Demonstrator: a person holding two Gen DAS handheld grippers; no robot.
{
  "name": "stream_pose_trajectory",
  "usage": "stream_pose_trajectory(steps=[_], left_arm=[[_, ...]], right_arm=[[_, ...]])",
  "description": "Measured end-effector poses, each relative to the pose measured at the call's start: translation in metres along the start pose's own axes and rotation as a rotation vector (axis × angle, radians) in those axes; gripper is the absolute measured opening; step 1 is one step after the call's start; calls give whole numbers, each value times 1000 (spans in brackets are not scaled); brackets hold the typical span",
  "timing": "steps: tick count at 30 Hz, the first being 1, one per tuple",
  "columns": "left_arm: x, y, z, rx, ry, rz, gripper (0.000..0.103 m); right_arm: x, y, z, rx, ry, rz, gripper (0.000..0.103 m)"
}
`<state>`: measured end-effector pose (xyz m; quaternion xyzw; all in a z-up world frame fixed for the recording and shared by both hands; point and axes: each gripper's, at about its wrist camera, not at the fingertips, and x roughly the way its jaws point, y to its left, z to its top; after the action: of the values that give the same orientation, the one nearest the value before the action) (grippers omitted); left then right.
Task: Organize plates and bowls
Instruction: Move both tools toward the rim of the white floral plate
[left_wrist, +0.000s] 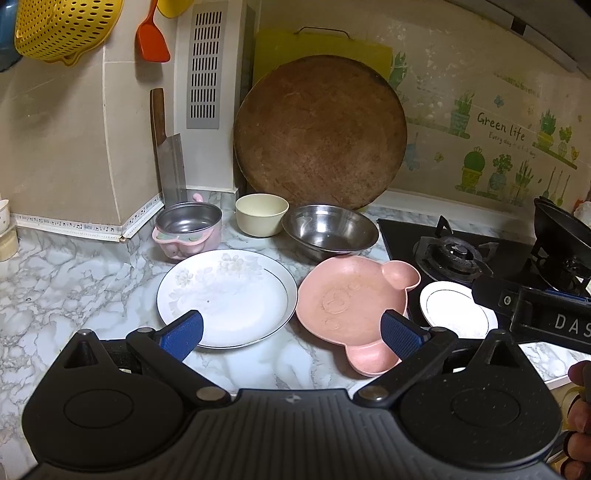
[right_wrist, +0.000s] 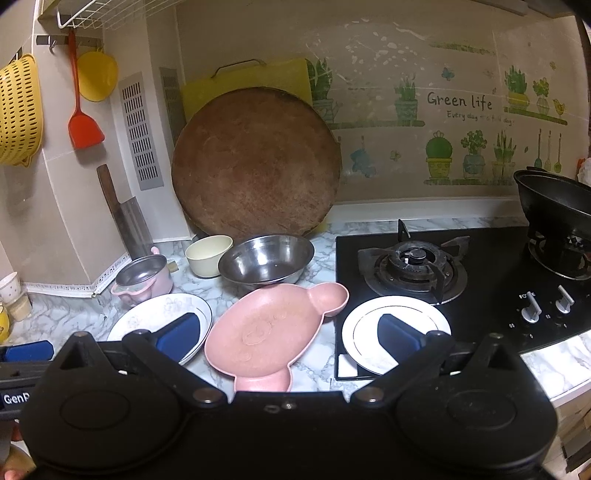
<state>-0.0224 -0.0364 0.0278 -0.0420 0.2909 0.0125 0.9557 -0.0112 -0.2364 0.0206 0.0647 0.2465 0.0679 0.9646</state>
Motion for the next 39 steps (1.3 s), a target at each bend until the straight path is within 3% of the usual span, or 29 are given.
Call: stream_pose_trajectory(steps=[26, 39], left_arm=[[-1, 1, 3, -14, -17, 8, 103], [-2, 4, 7, -31, -30, 18, 103]], right_arm=[[1, 0, 3, -6, -8, 9, 103], [2, -1, 2, -10, -31, 83, 102]])
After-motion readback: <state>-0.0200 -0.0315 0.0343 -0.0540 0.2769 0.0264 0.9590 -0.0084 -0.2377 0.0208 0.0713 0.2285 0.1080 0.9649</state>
